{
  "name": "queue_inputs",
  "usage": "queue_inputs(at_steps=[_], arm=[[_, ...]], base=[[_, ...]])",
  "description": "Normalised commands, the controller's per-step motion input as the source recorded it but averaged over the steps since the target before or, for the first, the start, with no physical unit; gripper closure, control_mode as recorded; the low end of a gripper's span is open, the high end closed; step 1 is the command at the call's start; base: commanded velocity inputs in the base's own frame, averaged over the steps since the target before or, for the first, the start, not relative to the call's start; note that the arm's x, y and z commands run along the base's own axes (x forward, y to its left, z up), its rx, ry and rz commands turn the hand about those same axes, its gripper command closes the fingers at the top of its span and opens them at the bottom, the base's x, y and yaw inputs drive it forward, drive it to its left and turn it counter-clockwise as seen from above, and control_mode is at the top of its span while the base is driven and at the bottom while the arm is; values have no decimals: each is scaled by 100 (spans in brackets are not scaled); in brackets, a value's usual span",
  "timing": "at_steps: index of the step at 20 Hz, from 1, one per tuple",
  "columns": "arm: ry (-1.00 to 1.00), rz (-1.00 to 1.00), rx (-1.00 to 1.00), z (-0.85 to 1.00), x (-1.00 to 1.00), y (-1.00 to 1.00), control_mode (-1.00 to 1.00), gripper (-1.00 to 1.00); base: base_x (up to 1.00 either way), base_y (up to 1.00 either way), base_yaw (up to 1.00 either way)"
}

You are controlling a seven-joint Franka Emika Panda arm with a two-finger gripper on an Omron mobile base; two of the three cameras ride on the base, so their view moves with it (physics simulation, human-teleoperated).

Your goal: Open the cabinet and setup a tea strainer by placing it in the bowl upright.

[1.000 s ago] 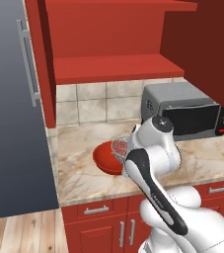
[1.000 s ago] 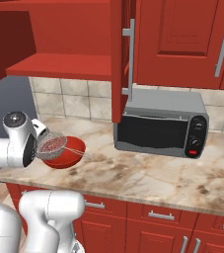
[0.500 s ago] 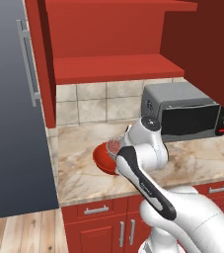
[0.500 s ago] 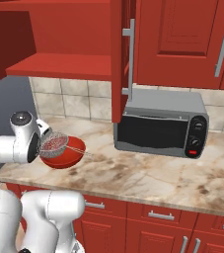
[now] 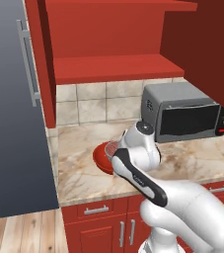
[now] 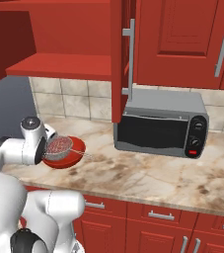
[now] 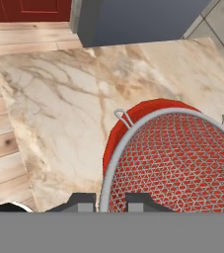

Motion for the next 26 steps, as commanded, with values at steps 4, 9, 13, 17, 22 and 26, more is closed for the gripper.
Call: queue_inputs(at_steps=[4,9,13,17,22,26], arm=[[0,0,0,-14,18,0,-100,100],[0,0,0,-3,17,0,-100,100],[0,0,0,-7,11,0,-100,100],[0,0,0,-4,6,4,-100,100],[1,0,0,-6,1,12,-100,100],[1,0,0,-3,0,16,-100,100]], base=[[0,0,0],[0,0,0],[0,0,0],[0,0,0],[0,0,0],[0,0,0]])
